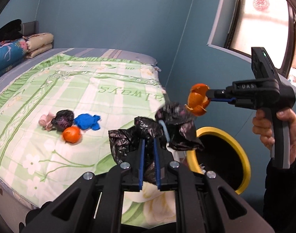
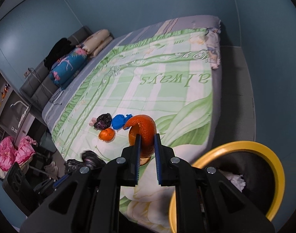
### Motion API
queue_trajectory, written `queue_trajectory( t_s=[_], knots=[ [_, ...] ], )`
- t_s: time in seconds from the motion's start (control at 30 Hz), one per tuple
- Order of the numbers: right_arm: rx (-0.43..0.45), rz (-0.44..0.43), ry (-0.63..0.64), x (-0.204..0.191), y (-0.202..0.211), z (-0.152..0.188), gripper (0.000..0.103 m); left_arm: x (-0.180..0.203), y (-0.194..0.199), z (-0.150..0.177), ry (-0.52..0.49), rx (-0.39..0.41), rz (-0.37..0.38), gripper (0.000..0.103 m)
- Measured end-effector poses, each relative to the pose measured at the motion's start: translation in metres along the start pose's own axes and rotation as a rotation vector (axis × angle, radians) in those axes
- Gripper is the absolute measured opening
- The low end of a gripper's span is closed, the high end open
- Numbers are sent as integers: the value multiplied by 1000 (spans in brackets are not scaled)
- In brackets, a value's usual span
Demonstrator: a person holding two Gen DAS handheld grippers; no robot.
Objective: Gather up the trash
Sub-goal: 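Carry the black bag and orange peel over the bin and release both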
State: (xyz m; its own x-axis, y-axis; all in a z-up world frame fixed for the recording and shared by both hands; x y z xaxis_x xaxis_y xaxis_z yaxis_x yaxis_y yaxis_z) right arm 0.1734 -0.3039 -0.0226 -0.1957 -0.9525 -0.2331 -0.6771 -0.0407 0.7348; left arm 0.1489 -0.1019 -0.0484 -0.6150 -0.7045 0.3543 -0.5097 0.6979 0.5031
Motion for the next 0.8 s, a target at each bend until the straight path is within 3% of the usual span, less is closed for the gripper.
queue_trajectory(
  t_s=[0.47, 0.8],
  knots=[
    [106, 121, -100, 65, 69, 13, 12, 59, -40, -21, -112, -65, 161, 8],
    [141, 178, -181, 113, 96, 30, 12, 111, -65, -12, -186, -123, 232, 8]
  ],
)
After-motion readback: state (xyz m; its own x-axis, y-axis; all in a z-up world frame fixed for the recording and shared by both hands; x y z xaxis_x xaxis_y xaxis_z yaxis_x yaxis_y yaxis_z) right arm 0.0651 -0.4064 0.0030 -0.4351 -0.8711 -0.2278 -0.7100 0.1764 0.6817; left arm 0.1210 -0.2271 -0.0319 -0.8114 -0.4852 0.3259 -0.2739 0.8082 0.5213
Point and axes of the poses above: each gripper's, at about its wrist camera, not at the fingertips, and y roughly against the way its jaws point, x to its right, z to its underside, the point moved 7 cm from there along -y, roughly the way its jaws point, and after that the axes turned 11 degrees about z, right-handed, at the moved point
